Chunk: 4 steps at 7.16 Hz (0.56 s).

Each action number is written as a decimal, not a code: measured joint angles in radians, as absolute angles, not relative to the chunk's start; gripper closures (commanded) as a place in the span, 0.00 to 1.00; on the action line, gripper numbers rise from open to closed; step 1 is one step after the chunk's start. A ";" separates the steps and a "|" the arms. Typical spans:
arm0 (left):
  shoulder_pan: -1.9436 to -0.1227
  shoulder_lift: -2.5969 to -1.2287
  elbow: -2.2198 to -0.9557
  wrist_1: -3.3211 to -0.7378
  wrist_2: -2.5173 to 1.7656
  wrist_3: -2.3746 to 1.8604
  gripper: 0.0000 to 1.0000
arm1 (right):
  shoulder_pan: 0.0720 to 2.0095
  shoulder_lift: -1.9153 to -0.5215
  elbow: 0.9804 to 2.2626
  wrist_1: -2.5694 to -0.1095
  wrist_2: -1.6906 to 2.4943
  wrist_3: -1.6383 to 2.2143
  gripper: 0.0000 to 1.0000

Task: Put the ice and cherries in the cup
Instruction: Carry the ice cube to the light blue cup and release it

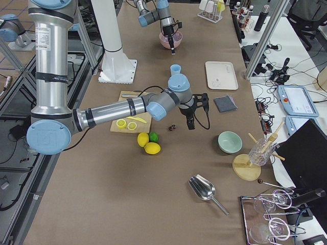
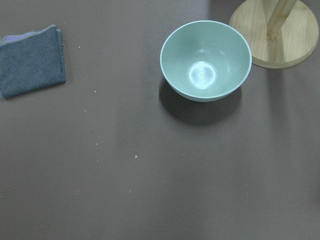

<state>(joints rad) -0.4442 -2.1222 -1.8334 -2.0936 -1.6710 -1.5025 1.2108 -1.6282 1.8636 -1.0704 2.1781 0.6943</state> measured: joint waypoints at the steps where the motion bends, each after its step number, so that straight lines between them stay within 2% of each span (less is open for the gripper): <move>1: -0.425 -2.175 -1.786 -2.094 -1.626 -1.525 1.00 | 1.210 -1.630 1.863 -1.064 2.178 0.695 0.01; 4: -0.412 -2.218 -1.713 -2.096 -1.552 -1.535 1.00 | 1.210 -1.629 1.862 -1.061 2.177 0.695 0.01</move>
